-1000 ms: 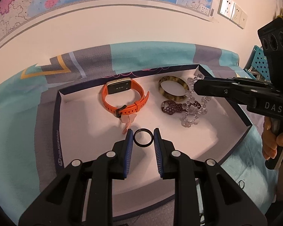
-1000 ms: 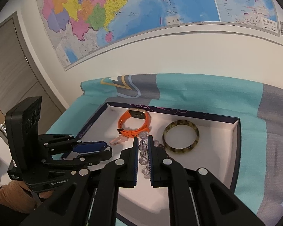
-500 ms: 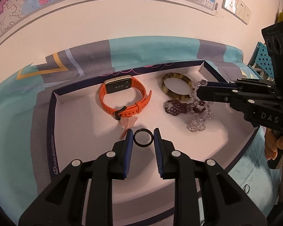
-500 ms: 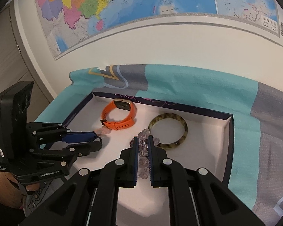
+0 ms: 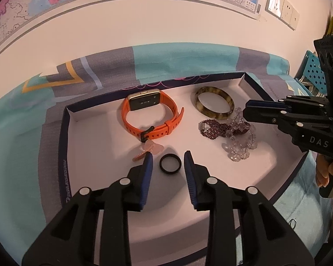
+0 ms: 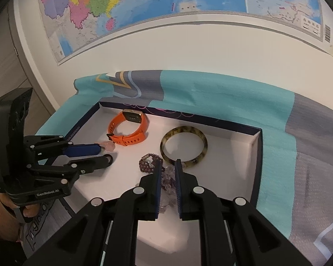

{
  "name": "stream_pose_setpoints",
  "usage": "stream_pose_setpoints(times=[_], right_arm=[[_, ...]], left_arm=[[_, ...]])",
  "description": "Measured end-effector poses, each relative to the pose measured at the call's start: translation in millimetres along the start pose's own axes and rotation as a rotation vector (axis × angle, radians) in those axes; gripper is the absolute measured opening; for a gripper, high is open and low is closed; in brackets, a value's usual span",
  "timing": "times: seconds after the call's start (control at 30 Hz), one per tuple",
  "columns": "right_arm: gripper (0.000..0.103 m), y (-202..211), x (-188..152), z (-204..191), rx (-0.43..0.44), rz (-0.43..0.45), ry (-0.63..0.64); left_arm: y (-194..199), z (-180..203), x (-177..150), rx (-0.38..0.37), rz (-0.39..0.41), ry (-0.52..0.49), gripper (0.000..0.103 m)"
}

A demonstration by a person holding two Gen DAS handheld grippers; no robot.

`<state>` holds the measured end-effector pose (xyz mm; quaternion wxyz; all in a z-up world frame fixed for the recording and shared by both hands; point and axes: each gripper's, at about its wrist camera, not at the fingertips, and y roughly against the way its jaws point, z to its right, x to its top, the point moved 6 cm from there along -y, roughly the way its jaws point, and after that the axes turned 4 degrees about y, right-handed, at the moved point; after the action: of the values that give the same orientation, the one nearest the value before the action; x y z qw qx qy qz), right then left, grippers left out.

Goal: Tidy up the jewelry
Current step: 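Open the right tool to drop the crystal bracelet while the left tool releases the hair tie, then move both tools out of the box to the remaining jewelry beside it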

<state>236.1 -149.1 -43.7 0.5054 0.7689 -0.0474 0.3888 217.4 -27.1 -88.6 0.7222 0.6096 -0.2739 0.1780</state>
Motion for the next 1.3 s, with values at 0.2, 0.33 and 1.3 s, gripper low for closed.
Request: stream_pose_setpoints(times=[0.2,0.33,1.3], right_arm=[[0.018,5.3,-3.5,7.4,-0.020,0.009,-0.028],[0.025,17.4,-7.5,6.9,-0.014,0.032,-0.038],[0.038,66.4,-128.4,-99.9,0.145,-0.049,0.130]], left_arm=[[17.4,-1.5,2.5,0.019,0.045,0.003,0.039],[37.6,-2.9,2.7,0.033,0.095,0.005,0.045],[94.2,46.4,-111.8,-0.057,0.083,-0.141,0.053]])
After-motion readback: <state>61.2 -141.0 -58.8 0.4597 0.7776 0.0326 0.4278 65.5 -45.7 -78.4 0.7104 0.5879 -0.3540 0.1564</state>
